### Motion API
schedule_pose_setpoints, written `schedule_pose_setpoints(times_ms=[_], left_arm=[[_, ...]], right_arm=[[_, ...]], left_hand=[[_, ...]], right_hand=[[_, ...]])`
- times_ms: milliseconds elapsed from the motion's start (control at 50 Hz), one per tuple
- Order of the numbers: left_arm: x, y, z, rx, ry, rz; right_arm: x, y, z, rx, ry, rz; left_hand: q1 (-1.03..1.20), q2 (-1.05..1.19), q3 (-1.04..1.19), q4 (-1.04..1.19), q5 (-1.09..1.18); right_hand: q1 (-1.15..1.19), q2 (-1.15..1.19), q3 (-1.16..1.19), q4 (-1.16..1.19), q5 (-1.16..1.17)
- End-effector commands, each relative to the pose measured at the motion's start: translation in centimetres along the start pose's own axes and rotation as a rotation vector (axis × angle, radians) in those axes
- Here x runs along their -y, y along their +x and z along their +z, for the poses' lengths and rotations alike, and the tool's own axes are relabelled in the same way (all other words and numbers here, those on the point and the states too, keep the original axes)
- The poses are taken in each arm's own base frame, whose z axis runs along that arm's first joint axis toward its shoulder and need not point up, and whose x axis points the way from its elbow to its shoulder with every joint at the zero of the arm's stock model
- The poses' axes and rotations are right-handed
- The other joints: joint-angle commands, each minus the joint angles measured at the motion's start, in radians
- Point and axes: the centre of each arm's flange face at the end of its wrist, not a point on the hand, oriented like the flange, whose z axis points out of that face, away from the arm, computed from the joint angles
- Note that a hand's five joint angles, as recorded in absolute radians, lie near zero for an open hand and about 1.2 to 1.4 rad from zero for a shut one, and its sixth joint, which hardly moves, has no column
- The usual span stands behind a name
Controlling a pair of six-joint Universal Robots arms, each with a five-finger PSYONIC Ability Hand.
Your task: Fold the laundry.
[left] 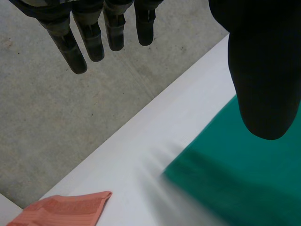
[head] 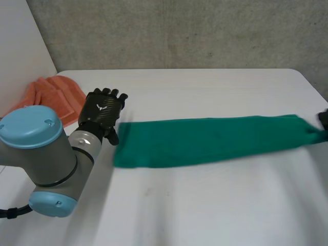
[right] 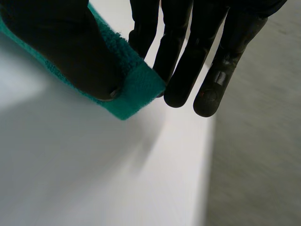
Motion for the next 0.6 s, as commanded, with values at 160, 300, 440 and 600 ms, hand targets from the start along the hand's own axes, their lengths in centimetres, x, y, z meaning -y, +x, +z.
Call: schedule_pose_setpoints(times_ms=[160,300,440,600], left_arm=[[0.4,0.0,-0.3,0.002,0.008,-0.001],[1.0,-0.3,-0.4,0.011,0.026,-0.010],[1.2,-0.2,-0.4,0.008,0.032,-0.032],[1.5,1.0,-0.7,-0.024,0.041,-0.028]], right_arm=[[9.0,-1.1,-2.2,-0.074,0.185,-0.177],[17.4,-12.4,-8.7,0.248,0.515,-0.173],[19.1,-23.4,-15.0,0.597,0.684,-0.232],[17.4,-28.4,-16.1,0.684,0.628,-0.255]], left_hand=[[-0.014,-0.028,-0.035,-0.026,-0.044],[-0.014,-0.028,-0.035,-0.026,-0.044],[-0.014,-0.028,-0.035,-0.026,-0.044],[-0.017,-0.031,-0.038,-0.029,-0.047]], right_hand=[[0.425,0.217,0.216,0.209,0.241],[0.425,0.217,0.216,0.209,0.241],[0.425,0.217,0.216,0.209,0.241],[-0.797,-1.004,-1.005,-1.013,-0.980]])
